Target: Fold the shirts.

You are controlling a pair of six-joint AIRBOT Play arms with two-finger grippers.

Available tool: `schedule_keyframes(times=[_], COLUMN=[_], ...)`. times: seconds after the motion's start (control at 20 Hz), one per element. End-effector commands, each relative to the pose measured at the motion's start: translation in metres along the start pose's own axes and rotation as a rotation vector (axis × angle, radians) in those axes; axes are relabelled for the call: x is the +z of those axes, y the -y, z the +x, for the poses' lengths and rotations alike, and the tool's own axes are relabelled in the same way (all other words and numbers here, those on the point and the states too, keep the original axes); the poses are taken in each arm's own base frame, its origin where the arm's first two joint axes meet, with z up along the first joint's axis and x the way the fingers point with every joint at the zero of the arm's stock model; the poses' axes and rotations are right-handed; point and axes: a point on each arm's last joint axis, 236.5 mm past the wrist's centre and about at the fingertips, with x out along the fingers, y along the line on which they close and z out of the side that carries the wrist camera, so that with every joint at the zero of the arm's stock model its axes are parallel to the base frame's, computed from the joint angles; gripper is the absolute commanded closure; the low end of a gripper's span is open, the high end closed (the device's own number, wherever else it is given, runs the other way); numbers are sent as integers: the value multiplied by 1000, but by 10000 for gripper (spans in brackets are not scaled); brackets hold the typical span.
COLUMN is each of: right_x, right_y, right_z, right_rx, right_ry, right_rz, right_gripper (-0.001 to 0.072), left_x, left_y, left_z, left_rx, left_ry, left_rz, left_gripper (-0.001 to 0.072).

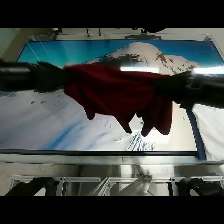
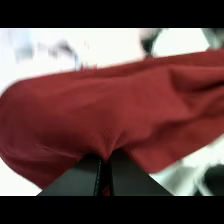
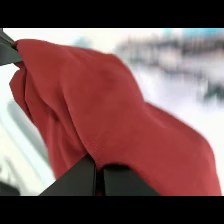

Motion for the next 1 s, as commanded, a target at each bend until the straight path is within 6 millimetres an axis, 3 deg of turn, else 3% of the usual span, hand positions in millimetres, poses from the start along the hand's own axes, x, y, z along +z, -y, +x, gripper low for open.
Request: schedule_keyframes(times=[0.0, 0.05, 0.1, 0.2, 0.25, 0.3, 0.35, 0.45, 0.55, 0.7, 0.8, 0.85, 0.95], right_x=[-56, -68, -82, -107, -114, -118, -119, -119, -135, -181, -213, -224, -236], right_y=[42, 62, 81, 106, 115, 122, 127, 131, 132, 125, 121, 119, 123], right_z=[42, 58, 73, 93, 96, 96, 92, 77, 59, 49, 57, 67, 89], right_rx=[31, 24, 18, 10, 4, -1, -7, -4, -15, -41, -58, -59, -85], right_ry=[-249, -292, -333, -401, -418, -427, -428, -441, -505, -551, -531, -501, -435], right_rz=[163, 221, 278, 393, 440, 461, 472, 486, 493, 575, 626, 640, 661], right_gripper=[678, 504, 305, 293, 293, 300, 357, 371, 371, 369, 329, 288, 287], left_x=[-69, -87, -101, -115, -116, -115, -115, -118, -141, -191, -204, -203, -188], left_y=[-42, -54, -66, -91, -102, -111, -119, -131, -128, -118, -123, -126, -127], left_z=[52, 67, 78, 86, 84, 78, 71, 62, 64, 86, 108, 119, 136], left_rx=[-38, -47, -51, -46, -48, -50, -54, -41, -43, -8, 61, 94, 122], left_ry=[-261, -318, -364, -409, -426, -435, -442, -429, -451, -465, -406, -360, -263], left_rz=[-144, -170, -206, -279, -315, -343, -369, -413, -456, -484, -460, -438, -416], left_gripper=[693, 681, 452, 49, -5, -4, -5, -4, -4, -3, -2, -1, 15])
